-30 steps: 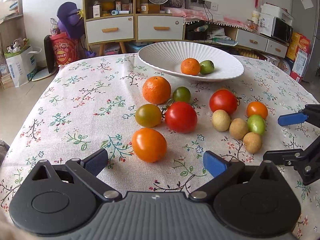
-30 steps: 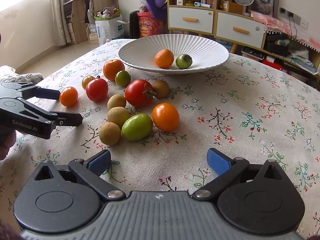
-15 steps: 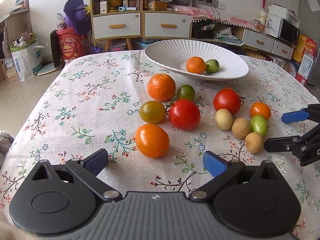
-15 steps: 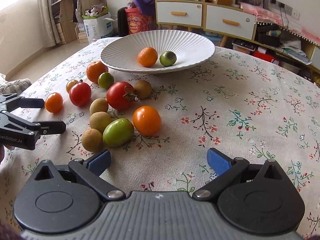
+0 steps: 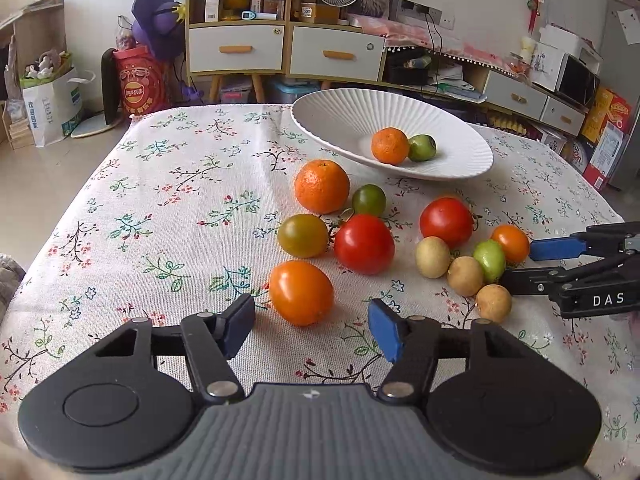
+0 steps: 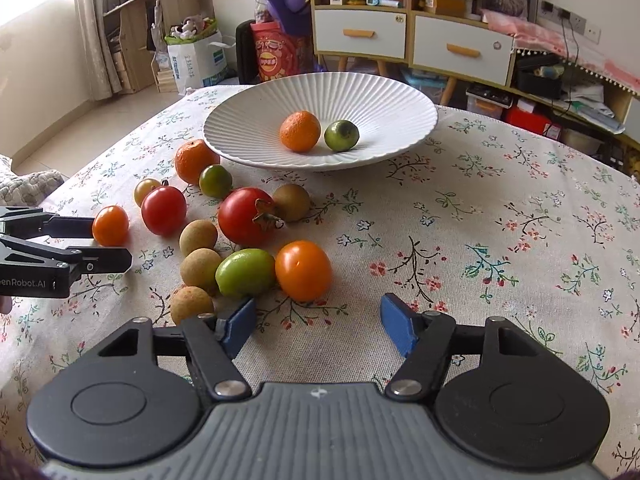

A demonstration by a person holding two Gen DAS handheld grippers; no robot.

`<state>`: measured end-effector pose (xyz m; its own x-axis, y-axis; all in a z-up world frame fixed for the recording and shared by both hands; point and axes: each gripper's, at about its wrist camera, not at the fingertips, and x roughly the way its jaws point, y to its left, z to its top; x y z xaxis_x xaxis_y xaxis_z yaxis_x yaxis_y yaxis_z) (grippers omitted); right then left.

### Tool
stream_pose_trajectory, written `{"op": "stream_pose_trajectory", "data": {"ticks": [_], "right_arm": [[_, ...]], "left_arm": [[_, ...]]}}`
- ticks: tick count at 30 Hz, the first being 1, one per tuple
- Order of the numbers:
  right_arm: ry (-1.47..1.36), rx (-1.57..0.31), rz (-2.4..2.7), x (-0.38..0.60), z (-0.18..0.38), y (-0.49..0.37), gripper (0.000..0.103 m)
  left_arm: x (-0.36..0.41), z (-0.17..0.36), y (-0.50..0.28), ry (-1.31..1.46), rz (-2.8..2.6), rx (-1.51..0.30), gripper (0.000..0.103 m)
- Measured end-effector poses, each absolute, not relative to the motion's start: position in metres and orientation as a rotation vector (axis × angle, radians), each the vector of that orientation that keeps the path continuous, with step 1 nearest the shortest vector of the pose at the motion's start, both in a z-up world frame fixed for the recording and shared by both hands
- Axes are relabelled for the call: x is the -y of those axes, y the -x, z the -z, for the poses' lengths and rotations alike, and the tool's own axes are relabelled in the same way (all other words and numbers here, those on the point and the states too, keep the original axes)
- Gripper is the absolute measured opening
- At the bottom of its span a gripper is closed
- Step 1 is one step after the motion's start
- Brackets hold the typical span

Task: Organize fruits
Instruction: 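Grasp an orange tomato with the left gripper while the right gripper grasps another, then carry both orange tomatoes into the white bowl and open both grippers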

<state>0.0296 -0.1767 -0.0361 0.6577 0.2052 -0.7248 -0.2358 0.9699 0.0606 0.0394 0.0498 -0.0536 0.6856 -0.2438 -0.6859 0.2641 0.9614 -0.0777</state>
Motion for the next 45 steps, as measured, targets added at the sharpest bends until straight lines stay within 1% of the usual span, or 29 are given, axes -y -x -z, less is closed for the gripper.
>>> {"op": "stream_pose_trajectory", "data": {"ticks": [1,2,4,6,7,10,14,15,16,17,25,33,40,45], "right_arm": [[0.037,-0.813,-0.252,0.177,0.036,-0.03,0.054],[0.036,-0.81,-0.252,0.177,0.036,-0.03,0.052],[0.035,-0.805,-0.247,0.177,0.036,-0.031,0.047],[0.03,-0.802,-0.248,0.178,0.036,-0.031,0.044],[0.025,-0.8,-0.25,0.179,0.036,-0.031,0.042],[0.012,-0.794,-0.255,0.179,0.036,-0.032,0.041],[-0.049,-0.78,-0.261,0.183,0.036,-0.033,0.038],[-0.058,-0.777,-0.265,0.184,0.036,-0.033,0.034],[-0.066,-0.774,-0.271,0.184,0.035,-0.033,0.029],[-0.072,-0.773,-0.273,0.184,0.035,-0.033,0.027],[-0.12,-0.79,-0.286,0.183,0.028,-0.035,0.026],[-0.137,-0.749,-0.268,0.184,0.013,-0.035,0.026],[-0.157,-0.754,-0.248,0.174,0.01,-0.047,0.026],[-0.158,-0.725,-0.249,0.169,-0.008,-0.055,0.026]], "left_arm": [[-0.05,0.053,-0.04,-0.023,0.283,-0.764,0.047],[-0.051,0.053,-0.041,-0.018,0.282,-0.763,0.042],[-0.051,0.053,-0.042,-0.009,0.281,-0.765,0.038],[-0.052,0.052,-0.043,-0.004,0.279,-0.765,0.034],[-0.052,0.052,-0.043,-0.002,0.277,-0.764,0.03],[-0.052,0.051,-0.044,0.0,0.275,-0.76,0.026],[-0.052,0.051,-0.046,-0.002,0.276,-0.762,0.025],[-0.052,0.051,-0.045,-0.004,0.277,-0.762,0.024],[-0.052,0.051,-0.046,-0.004,0.277,-0.763,0.024],[-0.053,0.051,-0.046,-0.002,0.277,-0.764,0.024],[-0.05,0.04,-0.044,0.0,0.317,-0.736,0.023],[-0.045,0.032,-0.048,0.014,0.355,-0.715,0.023],[-0.03,0.018,-0.056,0.042,0.384,-0.679,0.023],[-0.023,0.012,-0.067,0.048,0.384,-0.664,0.023]]}}
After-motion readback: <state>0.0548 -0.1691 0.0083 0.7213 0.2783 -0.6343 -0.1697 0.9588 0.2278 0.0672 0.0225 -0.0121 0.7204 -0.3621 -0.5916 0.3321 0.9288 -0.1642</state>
